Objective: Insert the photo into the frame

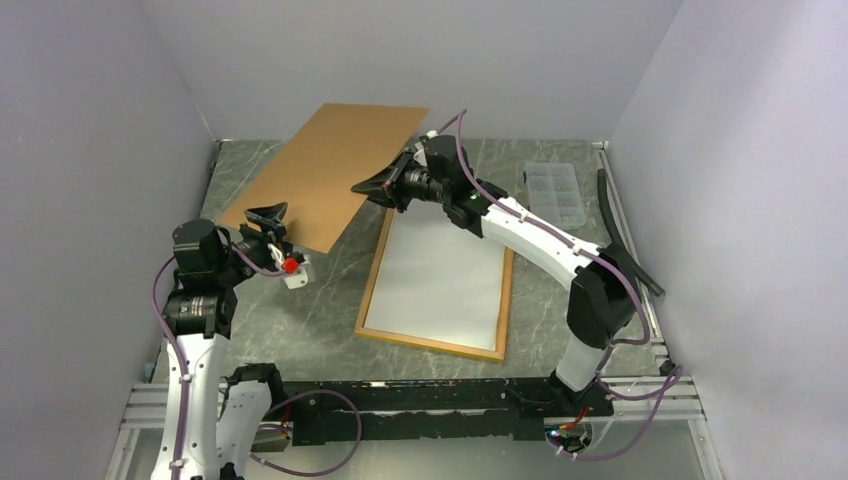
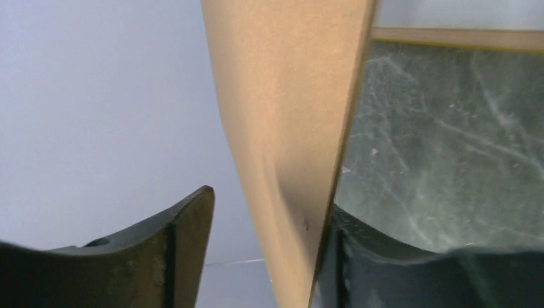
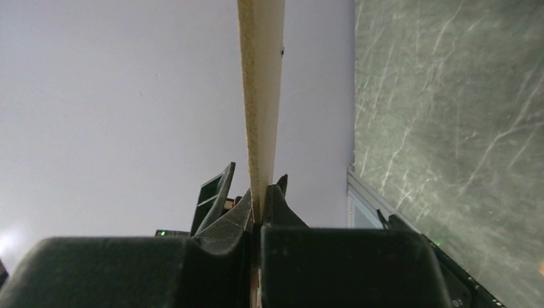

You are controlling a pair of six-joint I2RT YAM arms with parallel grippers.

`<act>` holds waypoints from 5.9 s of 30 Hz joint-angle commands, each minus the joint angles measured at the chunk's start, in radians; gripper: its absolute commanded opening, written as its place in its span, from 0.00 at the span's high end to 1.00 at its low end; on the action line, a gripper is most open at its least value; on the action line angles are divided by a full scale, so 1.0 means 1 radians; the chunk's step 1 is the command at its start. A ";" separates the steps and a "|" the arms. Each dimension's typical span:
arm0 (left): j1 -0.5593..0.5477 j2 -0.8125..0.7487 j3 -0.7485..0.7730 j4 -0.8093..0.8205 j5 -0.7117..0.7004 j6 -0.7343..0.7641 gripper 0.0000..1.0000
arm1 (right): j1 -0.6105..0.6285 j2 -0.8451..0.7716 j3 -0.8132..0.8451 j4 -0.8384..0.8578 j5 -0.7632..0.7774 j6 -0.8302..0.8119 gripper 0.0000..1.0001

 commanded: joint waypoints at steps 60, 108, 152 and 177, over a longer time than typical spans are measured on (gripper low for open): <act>-0.013 0.139 0.507 -0.478 0.320 0.045 0.63 | 0.243 -0.311 0.006 -0.399 0.194 -2.030 1.00; 0.042 0.972 0.596 -0.297 0.041 -1.133 0.13 | -0.607 -0.479 -0.586 0.152 -0.453 -0.398 1.00; -0.229 1.276 0.546 -0.119 -0.040 -1.153 0.15 | -0.708 -0.280 -0.782 0.221 -0.526 -0.560 1.00; -0.321 1.371 0.555 -0.133 -0.030 -1.157 0.42 | -0.746 -0.249 -0.771 0.184 -0.502 -0.645 1.00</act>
